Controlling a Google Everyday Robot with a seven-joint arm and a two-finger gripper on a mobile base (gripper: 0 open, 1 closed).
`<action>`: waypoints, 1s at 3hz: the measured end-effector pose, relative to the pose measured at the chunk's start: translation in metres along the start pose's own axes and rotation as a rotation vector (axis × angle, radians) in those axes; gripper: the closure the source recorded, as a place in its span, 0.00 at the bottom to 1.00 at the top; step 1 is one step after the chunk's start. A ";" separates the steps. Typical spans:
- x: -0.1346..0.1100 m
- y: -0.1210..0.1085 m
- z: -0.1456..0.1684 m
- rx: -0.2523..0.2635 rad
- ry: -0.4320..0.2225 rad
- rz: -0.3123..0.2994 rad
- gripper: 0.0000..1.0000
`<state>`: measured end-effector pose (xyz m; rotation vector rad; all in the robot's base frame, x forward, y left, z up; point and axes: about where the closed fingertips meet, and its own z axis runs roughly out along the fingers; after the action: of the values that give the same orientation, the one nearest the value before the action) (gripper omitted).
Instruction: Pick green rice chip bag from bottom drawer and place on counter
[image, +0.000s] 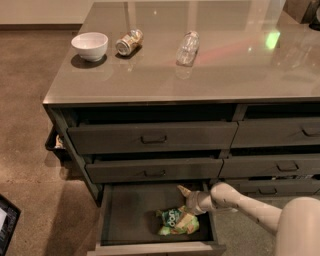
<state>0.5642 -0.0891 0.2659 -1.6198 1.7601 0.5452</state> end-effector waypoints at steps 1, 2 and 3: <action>0.019 -0.003 0.028 -0.007 0.010 0.039 0.00; 0.036 -0.002 0.051 -0.021 0.038 0.081 0.00; 0.057 0.005 0.076 -0.054 0.048 0.138 0.00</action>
Offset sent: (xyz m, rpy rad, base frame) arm 0.0188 0.0107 -0.0927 -0.0506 0.1271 -0.0820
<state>0.5737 -0.0750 0.1727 -1.5675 1.9184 0.6270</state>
